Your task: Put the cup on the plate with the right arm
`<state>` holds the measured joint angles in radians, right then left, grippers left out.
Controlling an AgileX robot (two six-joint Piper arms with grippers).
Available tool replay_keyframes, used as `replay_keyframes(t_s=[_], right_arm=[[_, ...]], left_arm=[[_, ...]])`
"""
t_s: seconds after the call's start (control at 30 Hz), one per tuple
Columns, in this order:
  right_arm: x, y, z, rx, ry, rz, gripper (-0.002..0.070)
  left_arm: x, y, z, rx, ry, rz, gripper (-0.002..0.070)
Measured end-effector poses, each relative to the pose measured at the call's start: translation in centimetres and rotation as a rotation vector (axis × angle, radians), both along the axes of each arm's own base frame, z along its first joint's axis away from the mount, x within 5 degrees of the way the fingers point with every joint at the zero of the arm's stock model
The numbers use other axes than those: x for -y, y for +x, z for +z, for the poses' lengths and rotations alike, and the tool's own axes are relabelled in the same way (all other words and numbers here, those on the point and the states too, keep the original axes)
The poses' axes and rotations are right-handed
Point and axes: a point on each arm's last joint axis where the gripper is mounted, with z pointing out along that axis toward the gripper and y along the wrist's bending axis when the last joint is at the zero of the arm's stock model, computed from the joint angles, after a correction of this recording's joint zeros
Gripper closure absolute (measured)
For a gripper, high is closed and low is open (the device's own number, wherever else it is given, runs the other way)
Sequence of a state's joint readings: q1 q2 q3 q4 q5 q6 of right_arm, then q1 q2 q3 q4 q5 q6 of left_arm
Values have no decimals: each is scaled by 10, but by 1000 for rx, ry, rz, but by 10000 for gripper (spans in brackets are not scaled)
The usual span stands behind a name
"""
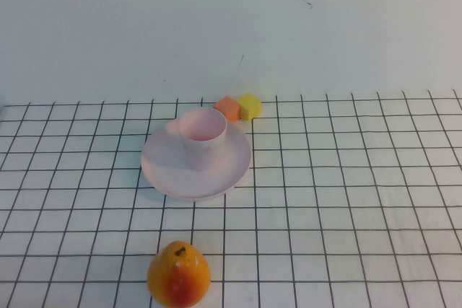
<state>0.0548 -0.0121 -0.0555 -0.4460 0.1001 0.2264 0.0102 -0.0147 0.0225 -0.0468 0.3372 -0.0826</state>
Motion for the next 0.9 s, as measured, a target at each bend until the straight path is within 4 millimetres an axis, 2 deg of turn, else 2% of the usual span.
replay_keyframes(t_s=[0.3, 0.47, 0.9], right_arm=[[-4, 1, -12, -57, -39, 35, 676], [1, 3, -31, -124, 0, -54, 676], [3, 1, -46, -275, 73, -105, 676]], left_arm=[[0, 0, 0, 0, 0, 0, 678], [0, 0, 0, 0, 0, 0, 678], [0, 0, 0, 0, 0, 0, 678]])
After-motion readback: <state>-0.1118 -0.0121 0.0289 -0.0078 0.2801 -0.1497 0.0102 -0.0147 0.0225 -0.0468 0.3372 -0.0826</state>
